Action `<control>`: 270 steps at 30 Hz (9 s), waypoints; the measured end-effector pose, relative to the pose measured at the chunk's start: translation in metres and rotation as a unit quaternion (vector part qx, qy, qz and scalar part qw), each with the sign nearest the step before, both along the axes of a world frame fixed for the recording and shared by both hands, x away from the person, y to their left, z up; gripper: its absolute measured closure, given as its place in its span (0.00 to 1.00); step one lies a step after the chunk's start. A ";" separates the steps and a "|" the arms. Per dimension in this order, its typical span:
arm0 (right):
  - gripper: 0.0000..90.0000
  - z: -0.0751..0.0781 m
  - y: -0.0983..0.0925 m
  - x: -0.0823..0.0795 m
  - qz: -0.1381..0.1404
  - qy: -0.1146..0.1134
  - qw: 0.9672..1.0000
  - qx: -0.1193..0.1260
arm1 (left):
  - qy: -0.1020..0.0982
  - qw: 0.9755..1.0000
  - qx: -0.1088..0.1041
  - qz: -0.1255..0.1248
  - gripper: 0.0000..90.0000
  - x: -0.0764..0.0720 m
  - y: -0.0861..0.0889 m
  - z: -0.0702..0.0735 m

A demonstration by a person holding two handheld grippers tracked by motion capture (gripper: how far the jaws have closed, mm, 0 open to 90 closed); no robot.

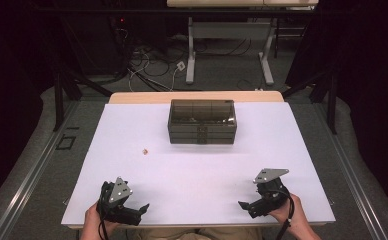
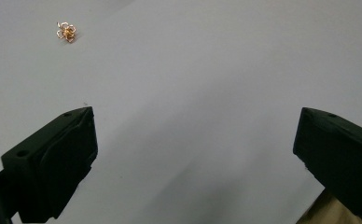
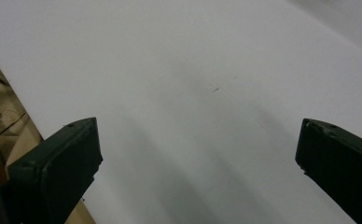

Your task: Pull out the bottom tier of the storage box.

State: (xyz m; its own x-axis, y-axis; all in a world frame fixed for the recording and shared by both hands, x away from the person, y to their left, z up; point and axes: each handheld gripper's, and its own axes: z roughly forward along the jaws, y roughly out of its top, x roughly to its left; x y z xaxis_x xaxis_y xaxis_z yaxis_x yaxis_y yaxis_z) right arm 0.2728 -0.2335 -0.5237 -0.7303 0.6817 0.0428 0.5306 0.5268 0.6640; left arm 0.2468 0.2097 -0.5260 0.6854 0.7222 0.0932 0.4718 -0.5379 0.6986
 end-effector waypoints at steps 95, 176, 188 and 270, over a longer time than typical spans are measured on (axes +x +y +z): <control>0.00 -0.016 0.107 0.133 -0.099 0.094 0.990 0.044 | -0.003 1.000 0.001 0.005 0.00 0.002 0.003 0.001; 0.62 -0.020 0.148 0.180 -0.299 0.118 0.945 0.058 | 0.002 1.000 0.000 0.005 0.00 0.002 0.002 -0.001; 0.64 -0.021 0.147 0.181 -0.306 0.120 0.942 0.061 | 0.002 1.000 0.002 0.004 0.00 0.002 0.002 -0.001; 0.64 -0.018 0.151 0.174 -0.327 0.150 0.930 0.075 | 0.001 1.000 -0.002 0.006 0.00 0.002 0.002 0.000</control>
